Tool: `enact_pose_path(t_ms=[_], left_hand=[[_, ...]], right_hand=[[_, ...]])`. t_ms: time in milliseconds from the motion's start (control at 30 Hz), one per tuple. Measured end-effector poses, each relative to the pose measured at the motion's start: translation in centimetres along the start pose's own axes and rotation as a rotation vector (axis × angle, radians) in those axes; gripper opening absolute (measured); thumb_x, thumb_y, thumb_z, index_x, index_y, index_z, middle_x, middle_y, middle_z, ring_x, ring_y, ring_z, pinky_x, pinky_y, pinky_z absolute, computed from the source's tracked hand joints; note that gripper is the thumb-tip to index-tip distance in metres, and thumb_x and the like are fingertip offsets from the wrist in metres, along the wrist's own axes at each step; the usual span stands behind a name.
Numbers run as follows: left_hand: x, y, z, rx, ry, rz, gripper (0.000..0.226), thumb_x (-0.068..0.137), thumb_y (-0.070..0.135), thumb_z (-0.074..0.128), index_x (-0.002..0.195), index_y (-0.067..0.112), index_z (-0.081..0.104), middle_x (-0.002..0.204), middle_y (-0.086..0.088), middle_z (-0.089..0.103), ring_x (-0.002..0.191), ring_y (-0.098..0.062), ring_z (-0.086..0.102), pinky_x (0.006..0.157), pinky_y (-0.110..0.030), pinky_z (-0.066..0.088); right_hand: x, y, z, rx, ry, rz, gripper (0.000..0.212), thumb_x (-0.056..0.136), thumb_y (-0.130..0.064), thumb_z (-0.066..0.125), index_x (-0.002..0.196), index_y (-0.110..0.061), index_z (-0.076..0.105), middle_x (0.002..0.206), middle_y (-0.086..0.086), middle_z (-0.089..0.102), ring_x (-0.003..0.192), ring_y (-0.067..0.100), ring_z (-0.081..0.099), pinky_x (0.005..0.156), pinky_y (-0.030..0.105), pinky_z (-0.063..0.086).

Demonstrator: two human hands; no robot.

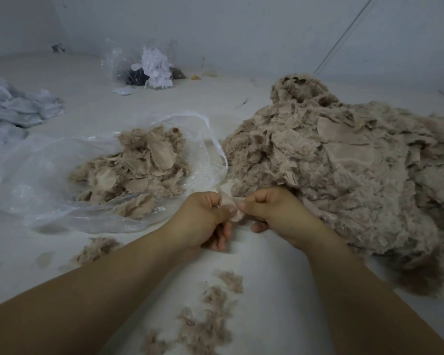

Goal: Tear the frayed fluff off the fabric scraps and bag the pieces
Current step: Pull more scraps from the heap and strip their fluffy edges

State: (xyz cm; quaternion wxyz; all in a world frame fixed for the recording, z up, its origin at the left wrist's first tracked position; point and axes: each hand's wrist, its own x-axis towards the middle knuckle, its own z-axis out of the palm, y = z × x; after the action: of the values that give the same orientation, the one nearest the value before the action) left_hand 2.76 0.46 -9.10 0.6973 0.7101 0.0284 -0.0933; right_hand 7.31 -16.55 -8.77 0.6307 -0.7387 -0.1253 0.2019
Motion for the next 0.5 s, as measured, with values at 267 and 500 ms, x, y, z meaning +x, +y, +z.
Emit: enact_pose_path(t_ms=[267, 500], left_hand=[[-0.4, 0.0, -0.4, -0.066, -0.040, -0.007, 0.015, 0.098, 0.012, 0.057, 0.086, 0.003, 0.054, 0.054, -0.012, 0.059, 0.034, -0.020, 0.050, 0.036, -0.019, 0.035], [2.2, 2.6, -2.4, -0.463, 0.435, 0.167, 0.014, 0.103, 0.009, 0.046, 0.092, 0.005, 0.053, 0.065, -0.010, 0.062, 0.044, -0.018, 0.059, 0.041, -0.025, 0.047]], right_hand=[[0.0, 0.2, 0.0, -0.020, -0.036, -0.009, 0.022, 0.087, -0.031, 0.071, 0.068, -0.020, 0.073, 0.060, -0.009, 0.062, 0.061, 0.001, 0.058, 0.056, 0.018, 0.051], [0.3, 0.3, -0.5, 0.118, 0.044, 0.024, 0.031, 0.095, -0.014, 0.061, 0.064, -0.013, 0.067, 0.047, -0.007, 0.040, 0.045, 0.003, 0.042, 0.052, 0.022, 0.052]])
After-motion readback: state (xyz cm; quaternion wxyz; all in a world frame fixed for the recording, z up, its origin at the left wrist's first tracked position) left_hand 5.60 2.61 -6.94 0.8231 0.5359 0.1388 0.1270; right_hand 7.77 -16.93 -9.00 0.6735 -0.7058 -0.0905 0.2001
